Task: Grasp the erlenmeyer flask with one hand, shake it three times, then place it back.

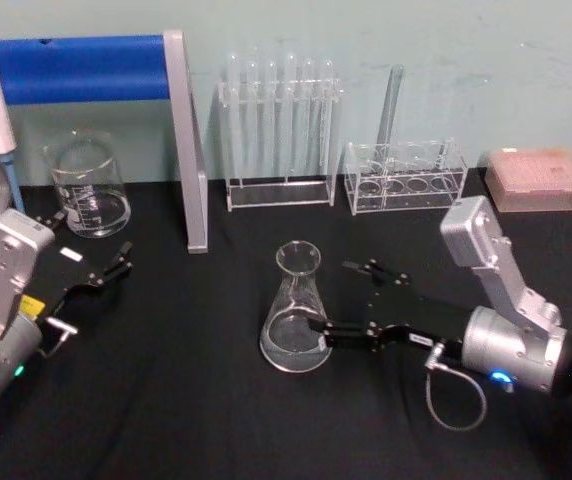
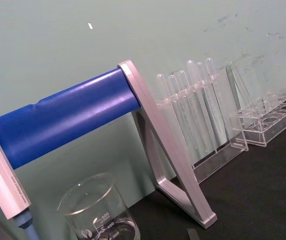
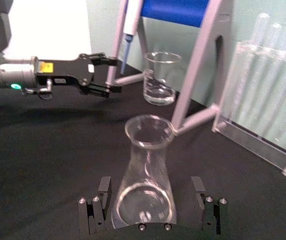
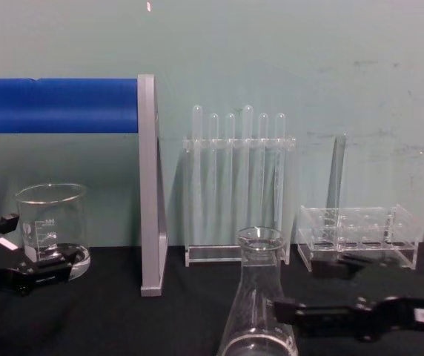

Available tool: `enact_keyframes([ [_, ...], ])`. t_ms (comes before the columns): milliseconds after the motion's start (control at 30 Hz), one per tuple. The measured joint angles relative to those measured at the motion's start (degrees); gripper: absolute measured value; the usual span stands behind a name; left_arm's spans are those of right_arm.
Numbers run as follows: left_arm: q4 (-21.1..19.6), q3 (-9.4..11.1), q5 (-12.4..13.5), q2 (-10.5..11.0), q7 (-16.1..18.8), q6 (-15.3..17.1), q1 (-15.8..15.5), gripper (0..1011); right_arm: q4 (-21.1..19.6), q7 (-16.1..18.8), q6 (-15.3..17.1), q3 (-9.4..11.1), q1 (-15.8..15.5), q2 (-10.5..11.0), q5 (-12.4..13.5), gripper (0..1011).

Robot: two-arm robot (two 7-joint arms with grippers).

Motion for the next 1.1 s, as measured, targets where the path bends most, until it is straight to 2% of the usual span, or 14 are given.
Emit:
enact_keyframes([
  [167, 0.0, 0.0, 0.0, 0.0, 0.0, 0.0, 0.0, 1001, -2.3, -2.2, 0.6, 2.1, -2.8, 1.7, 0.2, 1000],
  [333, 0.0, 0.0, 0.0, 0.0, 0.0, 0.0, 0.0, 1001, -4.4, -6.5, 0.5, 5.7, -6.3, 2.6, 0.5, 1000],
  [500, 0.0, 0.0, 0.0, 0.0, 0.0, 0.0, 0.0, 1001, -5.1, -12.2, -1.4, 10.0, -8.9, 1.1, 0.7, 1000],
  [600, 0.0, 0.0, 0.0, 0.0, 0.0, 0.0, 0.0, 1001, -4.7, -15.4, -2.8, 12.1, -9.3, -0.7, 0.7, 1000],
  [633, 0.0, 0.0, 0.0, 0.0, 0.0, 0.0, 0.0, 1001, -4.2, -17.1, -3.4, 12.9, -9.1, -1.9, 0.3, 1000],
  [767, 0.0, 0.0, 0.0, 0.0, 0.0, 0.0, 0.0, 1001, -3.0, -19.3, -3.8, 13.4, -8.0, -3.8, -0.8, 1000],
  [833, 0.0, 0.0, 0.0, 0.0, 0.0, 0.0, 0.0, 1001, -1.1, -21.3, -3.4, 13.3, -6.1, -5.9, -2.3, 1000],
  [933, 0.0, 0.0, 0.0, 0.0, 0.0, 0.0, 0.0, 1001, 0.9, -22.3, -2.9, 12.9, -4.6, -7.4, -3.4, 1000],
  [1100, 0.0, 0.0, 0.0, 0.0, 0.0, 0.0, 0.0, 1001, 7.3, -23.0, -1.8, 11.7, -0.4, -10.6, -5.5, 1000],
])
